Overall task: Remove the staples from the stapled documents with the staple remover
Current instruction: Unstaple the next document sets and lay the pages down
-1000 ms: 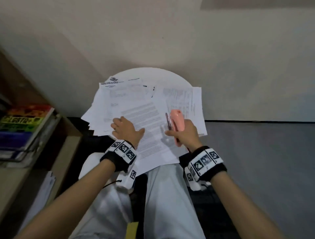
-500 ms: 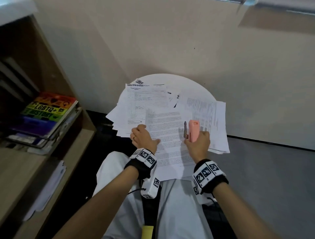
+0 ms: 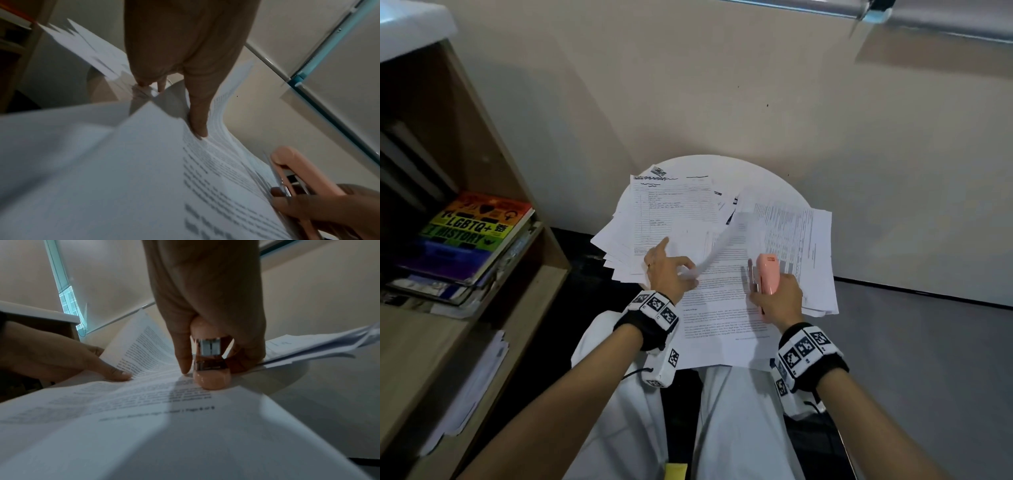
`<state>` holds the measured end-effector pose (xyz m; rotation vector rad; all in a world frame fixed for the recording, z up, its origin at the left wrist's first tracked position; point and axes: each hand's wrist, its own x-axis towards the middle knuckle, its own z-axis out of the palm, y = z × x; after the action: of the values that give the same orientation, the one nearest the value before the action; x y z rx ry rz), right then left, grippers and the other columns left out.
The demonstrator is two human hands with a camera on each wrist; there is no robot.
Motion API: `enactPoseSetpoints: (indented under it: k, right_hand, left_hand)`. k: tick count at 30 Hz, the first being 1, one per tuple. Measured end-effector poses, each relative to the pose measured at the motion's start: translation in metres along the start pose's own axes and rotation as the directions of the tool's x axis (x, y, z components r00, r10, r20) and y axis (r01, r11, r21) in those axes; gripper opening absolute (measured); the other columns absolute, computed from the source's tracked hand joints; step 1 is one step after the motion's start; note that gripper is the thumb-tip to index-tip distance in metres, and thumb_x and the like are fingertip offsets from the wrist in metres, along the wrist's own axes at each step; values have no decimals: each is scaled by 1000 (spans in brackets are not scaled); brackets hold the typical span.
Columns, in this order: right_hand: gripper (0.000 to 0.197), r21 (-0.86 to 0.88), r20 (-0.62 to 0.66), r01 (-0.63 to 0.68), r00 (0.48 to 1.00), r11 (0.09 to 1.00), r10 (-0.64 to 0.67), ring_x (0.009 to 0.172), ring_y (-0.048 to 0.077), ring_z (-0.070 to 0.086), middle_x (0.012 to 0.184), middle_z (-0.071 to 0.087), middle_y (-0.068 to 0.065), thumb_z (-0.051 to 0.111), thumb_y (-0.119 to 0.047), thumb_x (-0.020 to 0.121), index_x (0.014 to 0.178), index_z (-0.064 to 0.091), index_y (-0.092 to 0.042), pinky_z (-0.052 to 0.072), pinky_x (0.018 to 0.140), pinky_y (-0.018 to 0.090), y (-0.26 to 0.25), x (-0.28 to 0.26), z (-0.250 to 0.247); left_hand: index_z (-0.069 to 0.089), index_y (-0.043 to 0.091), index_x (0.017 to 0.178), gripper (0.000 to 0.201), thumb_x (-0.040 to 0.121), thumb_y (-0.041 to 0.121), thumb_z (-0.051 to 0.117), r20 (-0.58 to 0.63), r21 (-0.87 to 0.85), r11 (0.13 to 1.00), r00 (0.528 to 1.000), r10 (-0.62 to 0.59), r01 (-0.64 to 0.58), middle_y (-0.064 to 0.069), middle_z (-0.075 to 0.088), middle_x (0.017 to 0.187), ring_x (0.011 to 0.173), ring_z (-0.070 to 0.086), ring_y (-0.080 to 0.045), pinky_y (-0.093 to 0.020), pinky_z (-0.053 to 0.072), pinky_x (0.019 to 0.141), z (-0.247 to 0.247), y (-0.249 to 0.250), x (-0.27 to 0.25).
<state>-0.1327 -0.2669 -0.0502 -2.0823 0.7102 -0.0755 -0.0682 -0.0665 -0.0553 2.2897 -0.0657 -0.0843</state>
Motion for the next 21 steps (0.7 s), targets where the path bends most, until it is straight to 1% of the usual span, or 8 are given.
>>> enactPoseSetpoints:
  k: [3, 7, 9, 12, 15, 18, 20, 21]
  right_hand:
    - [53, -9, -10, 14, 1000, 1000, -14, 85, 28, 59, 103, 56, 14, 82, -8, 67, 111, 53, 4, 46, 70, 29, 1, 1, 2]
    - [51, 20, -17, 15, 1000, 1000, -15, 85, 28, 60, 102, 56, 13, 81, -8, 68, 110, 53, 2, 54, 73, 36, 2, 2, 3]
    - [47, 26, -17, 14, 1000, 1000, -14, 86, 31, 62, 102, 58, 15, 81, -9, 67, 105, 54, 0, 57, 74, 43, 4, 4, 3]
    - [44, 16, -13, 9, 1000, 1000, -9, 84, 28, 60, 105, 58, 17, 81, -8, 68, 101, 52, -3, 57, 75, 48, 6, 6, 2]
    - [42, 14, -14, 17, 1000, 1000, -17, 85, 28, 59, 107, 57, 16, 80, -9, 69, 96, 49, -9, 57, 76, 50, 6, 6, 1]
    - [40, 10, -26, 31, 999, 999, -31, 86, 29, 61, 107, 59, 18, 80, -9, 68, 95, 51, -9, 57, 77, 46, 8, 6, 2]
    - [40, 22, -25, 25, 999, 999, -25, 87, 30, 62, 105, 59, 18, 80, -9, 68, 97, 51, -8, 56, 78, 45, 10, 7, 2]
    - [42, 37, -17, 13, 1000, 999, -13, 88, 30, 62, 105, 60, 17, 80, -9, 68, 99, 53, -7, 56, 78, 47, 10, 8, 1]
  left_hand:
    - [69, 14, 114, 48, 69, 24, 82, 63, 12, 995, 993, -95, 95, -12, 18, 154, 140, 9, -31, -41, 13, 115, -8, 9, 8]
    - [65, 8, 113, 50, 69, 21, 83, 40, 4, 983, 983, -182, 182, -12, 34, 146, 133, 28, -36, -51, 27, 110, -10, 21, 14]
    - [64, 4, 111, 49, 69, 22, 83, -5, 35, 982, 983, -183, 183, -10, 41, 139, 127, 35, -35, -48, 35, 105, -9, 21, 15]
    - [61, -1, 116, 48, 73, 11, 79, -99, -71, 993, 990, -102, 96, -5, 35, 141, 123, 34, -28, -33, 34, 105, 2, 16, 11]
    - [51, 3, 126, 56, 76, 0, 75, -165, -278, 956, 975, -146, 96, -9, 37, 142, 122, 42, -28, -38, 37, 109, 9, 15, 6]
    - [62, 3, 118, 41, 80, 15, 73, -189, -110, 975, 959, -212, 194, -13, 52, 127, 121, 39, -29, -34, 35, 102, 9, 19, 5]
    - [68, 11, 110, 30, 81, 20, 70, -193, 64, 987, 972, -133, 147, -7, 61, 115, 119, 39, -27, -34, 29, 94, 5, 21, 2]
    - [70, 15, 105, 23, 83, 19, 68, -168, 121, 991, 985, -38, 58, -2, 62, 112, 117, 40, -26, -33, 26, 89, 5, 21, 1]
